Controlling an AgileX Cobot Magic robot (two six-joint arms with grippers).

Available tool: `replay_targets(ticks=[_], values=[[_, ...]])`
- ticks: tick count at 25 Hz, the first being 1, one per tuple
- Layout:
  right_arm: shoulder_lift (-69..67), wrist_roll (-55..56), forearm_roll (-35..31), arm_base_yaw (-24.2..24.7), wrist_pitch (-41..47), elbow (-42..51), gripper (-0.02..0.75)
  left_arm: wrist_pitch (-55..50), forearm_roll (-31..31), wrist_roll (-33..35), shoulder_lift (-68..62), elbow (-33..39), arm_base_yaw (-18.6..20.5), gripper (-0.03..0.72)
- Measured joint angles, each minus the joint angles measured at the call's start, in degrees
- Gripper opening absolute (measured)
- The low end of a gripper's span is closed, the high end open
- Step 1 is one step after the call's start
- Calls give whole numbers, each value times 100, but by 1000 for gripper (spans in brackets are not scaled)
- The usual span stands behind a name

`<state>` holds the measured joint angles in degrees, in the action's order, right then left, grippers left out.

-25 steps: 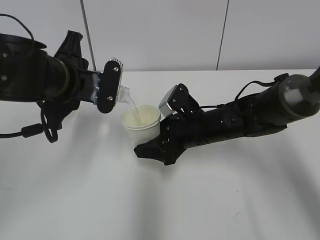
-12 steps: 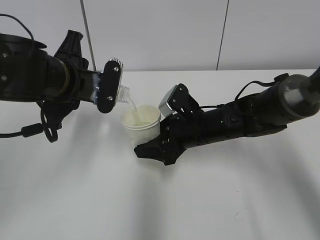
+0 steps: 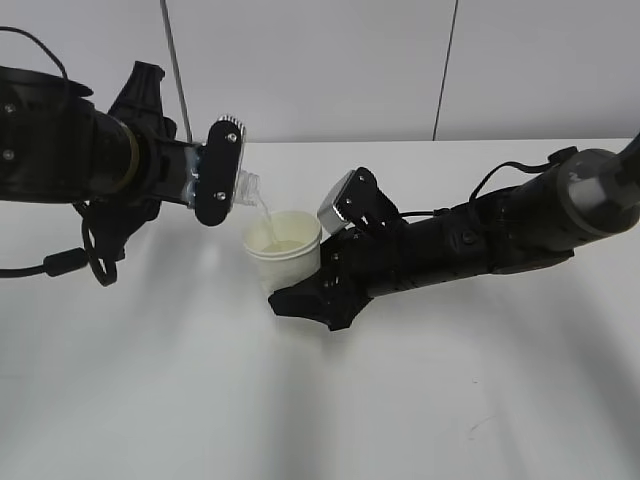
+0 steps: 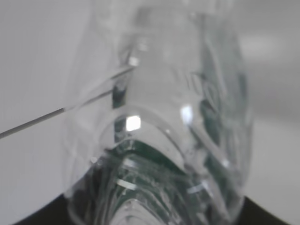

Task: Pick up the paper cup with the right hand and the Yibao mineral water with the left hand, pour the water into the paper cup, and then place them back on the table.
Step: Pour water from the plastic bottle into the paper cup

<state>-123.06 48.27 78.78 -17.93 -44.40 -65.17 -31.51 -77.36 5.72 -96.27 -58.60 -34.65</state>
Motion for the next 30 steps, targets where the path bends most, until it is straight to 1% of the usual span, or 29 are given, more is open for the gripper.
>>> replay_targets(ticks=[7, 9, 16, 20, 24, 30], values=[[0, 0, 0, 0, 13, 0, 513, 105, 662, -13, 0, 0, 0, 323], [0, 0, 0, 0, 13, 0, 514, 164, 814, -147, 0, 0, 0, 323], [0, 0, -63, 0, 13, 0, 513, 382, 1163, -1067, 0, 0, 0, 323], [0, 0, -184, 0, 17, 0, 513, 508, 1530, -1849, 0, 0, 0, 323], [0, 0, -223, 0, 62, 0, 513, 780, 1591, -2781, 0, 0, 0, 323], [0, 0, -389, 0, 127, 0, 513, 885, 1591, -3650, 0, 0, 0, 323]])
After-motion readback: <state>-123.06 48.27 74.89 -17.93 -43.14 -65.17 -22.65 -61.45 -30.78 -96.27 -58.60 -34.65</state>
